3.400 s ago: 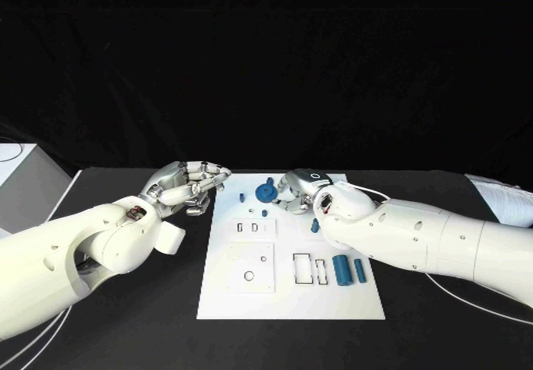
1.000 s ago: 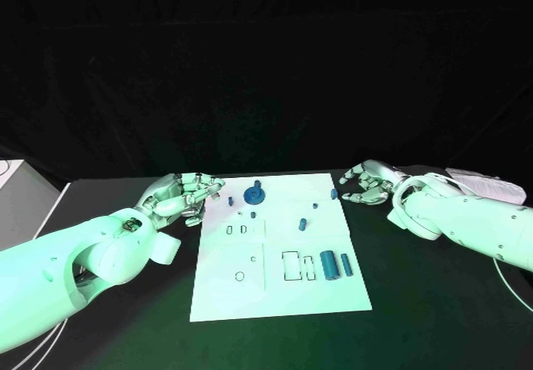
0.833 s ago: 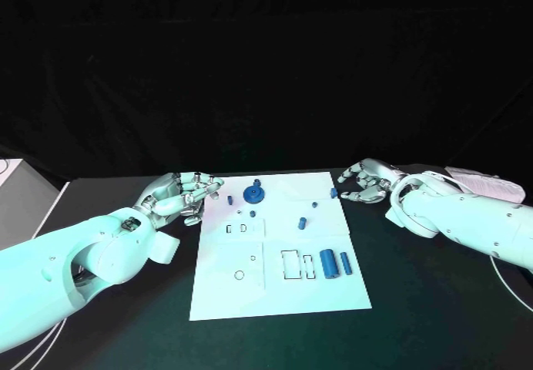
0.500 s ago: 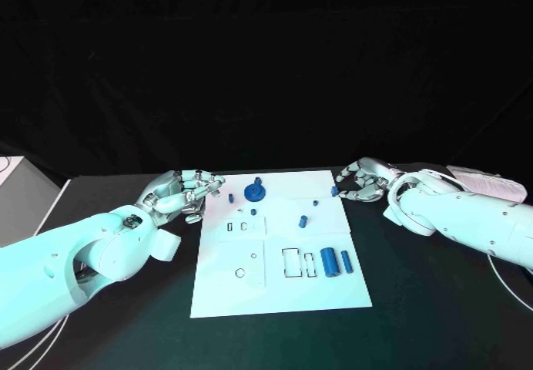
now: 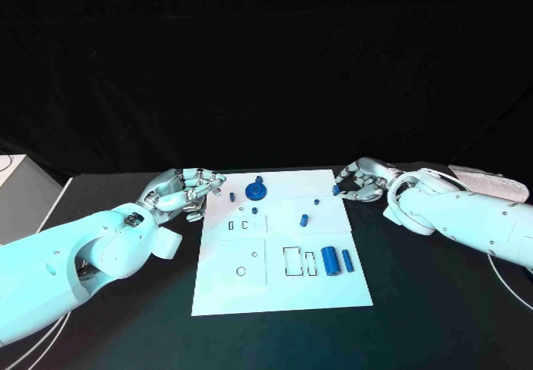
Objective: Assemble the parts on the task board
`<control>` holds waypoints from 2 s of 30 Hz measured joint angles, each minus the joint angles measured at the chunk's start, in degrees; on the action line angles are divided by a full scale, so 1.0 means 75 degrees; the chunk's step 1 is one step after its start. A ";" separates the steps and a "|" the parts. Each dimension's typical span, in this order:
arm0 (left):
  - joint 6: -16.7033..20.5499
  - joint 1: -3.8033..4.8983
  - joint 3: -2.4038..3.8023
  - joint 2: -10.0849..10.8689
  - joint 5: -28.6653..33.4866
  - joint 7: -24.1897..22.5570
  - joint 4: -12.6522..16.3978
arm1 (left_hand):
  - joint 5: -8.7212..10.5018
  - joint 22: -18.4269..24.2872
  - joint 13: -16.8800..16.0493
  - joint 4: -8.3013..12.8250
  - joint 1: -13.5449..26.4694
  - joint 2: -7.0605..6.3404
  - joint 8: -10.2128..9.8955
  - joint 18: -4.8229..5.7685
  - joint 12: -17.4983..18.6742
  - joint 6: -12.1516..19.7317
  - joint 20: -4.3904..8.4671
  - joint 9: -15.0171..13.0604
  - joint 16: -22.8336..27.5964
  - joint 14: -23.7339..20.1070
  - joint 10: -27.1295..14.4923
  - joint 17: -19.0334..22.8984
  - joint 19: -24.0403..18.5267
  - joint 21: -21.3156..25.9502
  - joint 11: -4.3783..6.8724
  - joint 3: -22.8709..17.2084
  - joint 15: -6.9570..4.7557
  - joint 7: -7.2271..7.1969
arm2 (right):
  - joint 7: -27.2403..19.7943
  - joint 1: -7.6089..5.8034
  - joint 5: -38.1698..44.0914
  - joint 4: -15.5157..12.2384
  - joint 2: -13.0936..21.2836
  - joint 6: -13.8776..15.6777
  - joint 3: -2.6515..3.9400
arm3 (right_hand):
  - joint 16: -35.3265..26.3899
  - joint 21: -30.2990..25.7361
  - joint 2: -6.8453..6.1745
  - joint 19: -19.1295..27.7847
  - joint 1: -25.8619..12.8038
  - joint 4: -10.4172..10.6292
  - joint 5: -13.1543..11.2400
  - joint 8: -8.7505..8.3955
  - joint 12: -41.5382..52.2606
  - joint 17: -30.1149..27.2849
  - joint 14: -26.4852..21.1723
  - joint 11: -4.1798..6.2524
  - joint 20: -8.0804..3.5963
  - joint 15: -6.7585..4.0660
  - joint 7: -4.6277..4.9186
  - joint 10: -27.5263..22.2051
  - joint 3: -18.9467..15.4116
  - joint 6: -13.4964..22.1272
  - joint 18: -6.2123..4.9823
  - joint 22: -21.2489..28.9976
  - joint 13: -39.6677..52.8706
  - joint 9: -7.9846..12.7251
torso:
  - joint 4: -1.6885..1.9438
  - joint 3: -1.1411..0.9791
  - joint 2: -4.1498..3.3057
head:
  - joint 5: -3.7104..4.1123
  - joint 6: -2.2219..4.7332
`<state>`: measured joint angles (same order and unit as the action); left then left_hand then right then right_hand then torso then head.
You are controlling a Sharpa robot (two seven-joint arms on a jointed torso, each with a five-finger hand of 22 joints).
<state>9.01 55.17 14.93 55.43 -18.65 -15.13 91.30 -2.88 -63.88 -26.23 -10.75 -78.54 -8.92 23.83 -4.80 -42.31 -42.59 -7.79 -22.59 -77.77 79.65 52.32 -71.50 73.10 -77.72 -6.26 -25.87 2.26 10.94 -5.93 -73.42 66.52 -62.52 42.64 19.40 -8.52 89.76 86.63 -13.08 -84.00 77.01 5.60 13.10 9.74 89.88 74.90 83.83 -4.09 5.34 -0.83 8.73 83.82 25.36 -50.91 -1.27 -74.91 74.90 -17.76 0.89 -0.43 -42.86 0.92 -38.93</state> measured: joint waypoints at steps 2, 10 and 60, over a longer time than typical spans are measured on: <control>0.0000 0.0000 0.0000 0.0000 0.0000 0.0001 -0.0001 | 0.0000 0.0000 0.0000 0.0000 0.0000 0.0000 0.0000 0.0000 0.0000 0.0000 0.0000 0.0000 0.0000 0.0000 0.0000 0.0000 0.0000 0.0000 0.0000 0.0000 0.0000 0.0000 | 0.0011 0.0000 0.0005 0.0002 -0.0006 -0.0003 0.0000 | 0.0000 0.0000 0.0035 0.0000 -0.0035 0.0012 0.0000 0.0060 0.0000 0.0000 0.0000 0.0000 0.0000 0.0000 -0.0014 0.0000 0.0068 -0.0146 0.0000 0.0000 0.0000 -0.0028 | 0.0000 0.0000 0.0001 | -0.0001 -0.0001; 0.0002 0.0000 -0.0002 0.0000 0.0000 0.0009 -0.0003 | 0.0000 0.0000 0.0008 0.0000 0.0000 0.0000 0.0031 0.0001 0.0000 0.0000 0.0000 -0.0002 0.0000 0.0000 0.0000 0.0000 0.0000 0.0000 0.0000 0.0000 0.0000 0.0000 | 0.0054 0.0000 0.0035 0.0016 -0.0066 -0.0025 0.0000 | 0.0000 0.0029 0.0146 0.0000 -0.0044 -0.0071 0.0000 0.0266 0.0000 0.0000 0.0029 0.0000 0.0000 -0.0028 -0.0074 0.0000 0.0238 -0.0558 0.0000 0.0001 0.0006 -0.0110 | -0.0003 -0.0004 -0.0001 | -0.0017 -0.0012; -0.0011 -0.0001 0.0001 0.0029 -0.0001 0.0067 0.0015 | 0.0000 -0.0001 0.0030 0.0000 0.0000 0.0000 0.0030 0.0001 0.0000 0.0000 0.0028 -0.0003 0.0000 0.0000 0.0000 0.0002 0.0028 0.0001 0.0000 0.0000 0.0000 0.0000 | 0.0233 0.0001 0.0155 0.0363 -0.0420 -0.0023 -0.0005 | 0.0000 0.0028 0.0104 0.0000 -0.0085 -0.0070 -0.0138 0.0147 0.0000 0.0003 0.0028 0.0027 0.0000 -0.0027 0.0035 0.0026 0.0237 -0.0390 0.0000 -0.0002 0.0001 -0.0058 | -0.0004 -0.0005 -0.0003 | -0.0062 -0.0077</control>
<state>8.92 55.16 14.94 55.65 -18.66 -14.63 91.41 -2.88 -63.89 -26.00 -10.75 -78.54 -8.92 24.05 -4.79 -42.31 -42.59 -7.58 -22.62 -77.77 79.65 52.32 -71.48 73.31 -77.72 -6.26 -25.86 2.26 10.94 -4.18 -73.42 67.68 -59.80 39.49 19.23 -8.56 89.76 86.84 -12.30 -84.00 76.38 5.07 12.06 10.84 89.88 74.93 84.04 -3.89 5.35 -1.03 8.99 84.02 27.13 -53.84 -1.27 -74.93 74.91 -18.20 0.86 -0.47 -42.89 0.46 -39.51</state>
